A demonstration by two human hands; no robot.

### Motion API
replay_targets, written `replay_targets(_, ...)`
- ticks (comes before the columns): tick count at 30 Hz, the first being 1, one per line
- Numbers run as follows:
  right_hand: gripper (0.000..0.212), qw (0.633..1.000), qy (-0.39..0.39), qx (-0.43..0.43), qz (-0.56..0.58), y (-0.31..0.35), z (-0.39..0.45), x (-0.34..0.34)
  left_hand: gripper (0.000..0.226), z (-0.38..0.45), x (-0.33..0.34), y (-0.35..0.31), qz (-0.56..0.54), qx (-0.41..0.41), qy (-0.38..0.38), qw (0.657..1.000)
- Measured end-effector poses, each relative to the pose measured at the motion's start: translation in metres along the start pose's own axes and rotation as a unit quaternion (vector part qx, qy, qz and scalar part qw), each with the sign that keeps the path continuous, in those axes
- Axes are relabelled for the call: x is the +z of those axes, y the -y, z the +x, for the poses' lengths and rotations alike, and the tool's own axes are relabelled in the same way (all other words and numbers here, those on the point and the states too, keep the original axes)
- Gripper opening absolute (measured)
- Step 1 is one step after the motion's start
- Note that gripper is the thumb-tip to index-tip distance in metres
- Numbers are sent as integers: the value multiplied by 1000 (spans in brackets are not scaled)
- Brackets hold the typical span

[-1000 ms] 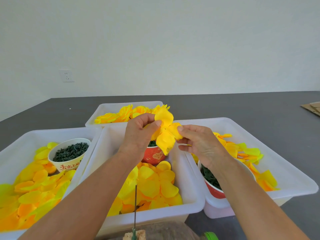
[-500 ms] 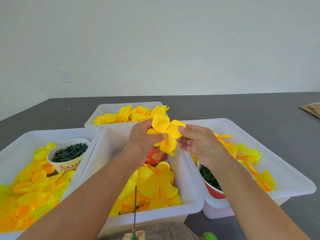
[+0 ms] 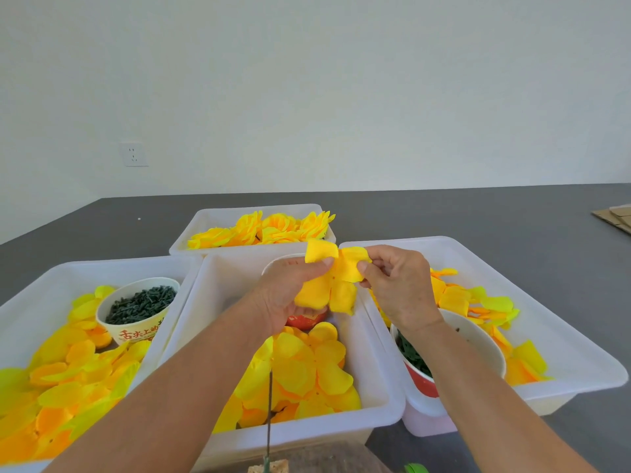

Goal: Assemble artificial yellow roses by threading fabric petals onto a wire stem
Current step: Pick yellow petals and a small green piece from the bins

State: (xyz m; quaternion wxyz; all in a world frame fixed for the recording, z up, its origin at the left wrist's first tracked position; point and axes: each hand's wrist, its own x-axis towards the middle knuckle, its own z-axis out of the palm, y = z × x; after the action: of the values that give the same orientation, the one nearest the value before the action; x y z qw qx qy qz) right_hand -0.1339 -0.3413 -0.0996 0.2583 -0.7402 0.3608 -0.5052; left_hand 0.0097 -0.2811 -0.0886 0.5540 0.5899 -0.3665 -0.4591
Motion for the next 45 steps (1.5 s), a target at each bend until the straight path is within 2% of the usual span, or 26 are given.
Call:
replay_targets(3, 14, 1000, 3, 4, 28, 2, -2, 2, 24, 2, 0, 1, 41, 38, -54, 997)
replay_targets(7, 20, 998, -9, 29, 59, 1, 0, 1, 13, -1, 4, 2, 69, 104, -66, 990)
replay_targets(10, 15, 995, -37, 59, 72, 0, 0, -1, 19, -3, 6, 3, 88, 130, -48, 986)
replay_targets(13, 14, 994, -48, 64, 70, 0, 1, -1, 32, -3, 7, 2, 28, 94, -6, 995)
replay_targets(15, 16, 994, -44, 67, 79, -1, 2, -1, 32, -3, 7, 0, -11, 81, -2, 997)
replay_targets(18, 21, 993, -37, 66, 91, -1, 2, -1, 27, -3, 6, 0, 23, 150, -33, 988)
replay_targets(19, 23, 994, -42, 65, 76, -1, 1, -1, 33, -2, 5, 0, 72, 198, -63, 975)
replay_targets(21, 32, 997, -66, 51, -4, 0, -1, 0, 48, 0, 5, 2, 207, 288, -125, 926)
replay_targets(23, 28, 994, -97, 18, -45, 4, -3, 0, 47, 1, 5, 5, 307, 350, -154, 871)
replay_targets(25, 25, 998, -59, -8, 17, 10, -5, 1, 25, 0, 8, 7, 368, 382, -153, 834)
replay_targets(27, 47, 996, 15, 3, 89, 15, -8, 3, 32, -6, 12, 7, 417, 408, -157, 797)
replay_targets(28, 51, 993, 36, 17, 115, 17, -8, 4, 36, -7, 15, 7, 434, 429, -156, 777)
replay_targets(29, 49, 989, 47, 30, 138, 17, -8, 4, 37, -9, 16, 6, 448, 443, -153, 761)
replay_targets(32, 22, 974, 58, 99, 196, 15, -6, 2, 39, -15, 19, 5, 487, 463, -127, 729)
replay_targets(36, 18, 937, 77, 197, 279, 14, -3, 0, 40, -15, 22, 8, 482, 511, -116, 702)
replay_targets(38, 17, 937, 78, 193, 282, 14, -2, 0, 40, -12, 24, 10, 475, 514, -119, 704)
replay_targets(41, 14, 948, 61, 169, 264, 13, -2, -2, 36, -9, 23, 11, 445, 500, -112, 735)
replay_targets(43, 13, 954, 50, 158, 251, 11, -2, -3, 33, -10, 24, 11, 401, 486, -105, 769)
replay_targets(45, 14, 956, 40, 155, 248, 9, -3, -3, 26, -13, 25, 10, 325, 453, -100, 824)
